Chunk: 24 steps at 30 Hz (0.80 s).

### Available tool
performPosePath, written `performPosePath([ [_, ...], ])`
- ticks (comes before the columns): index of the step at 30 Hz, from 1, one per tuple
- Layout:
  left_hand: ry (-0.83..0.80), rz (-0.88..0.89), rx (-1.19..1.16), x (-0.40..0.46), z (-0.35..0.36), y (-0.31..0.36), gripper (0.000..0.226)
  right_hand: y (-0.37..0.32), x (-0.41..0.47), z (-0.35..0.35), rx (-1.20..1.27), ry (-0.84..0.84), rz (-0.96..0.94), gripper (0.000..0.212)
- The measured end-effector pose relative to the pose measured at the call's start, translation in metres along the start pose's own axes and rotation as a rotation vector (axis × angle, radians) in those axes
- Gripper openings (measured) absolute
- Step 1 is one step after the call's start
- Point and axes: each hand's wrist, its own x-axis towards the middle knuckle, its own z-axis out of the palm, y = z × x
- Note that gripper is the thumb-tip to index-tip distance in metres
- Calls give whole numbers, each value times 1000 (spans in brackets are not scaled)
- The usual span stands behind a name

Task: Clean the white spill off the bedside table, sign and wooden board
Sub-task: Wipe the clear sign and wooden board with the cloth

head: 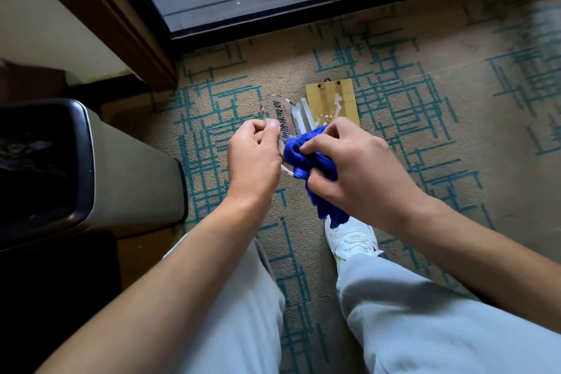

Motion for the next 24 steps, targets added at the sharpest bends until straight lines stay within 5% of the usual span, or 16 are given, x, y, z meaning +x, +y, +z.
performPosePath([
  [3, -54, 59, 22, 2, -6, 5, 18, 3, -5, -18, 180, 26, 29, 31],
  [8, -82, 212, 159, -3, -13, 11, 15, 25, 29, -39, 439, 350, 282, 26],
  [11, -90, 283, 257, -8, -13, 12, 13, 32, 51, -30, 651, 341, 383, 24],
  [17, -92, 403, 263, -14, -13, 12, 21, 27, 57, -2, 497, 224, 378, 42],
  [24, -41, 447, 191, -20, -3, 13, 16, 21, 48, 1, 448, 199, 398, 31],
])
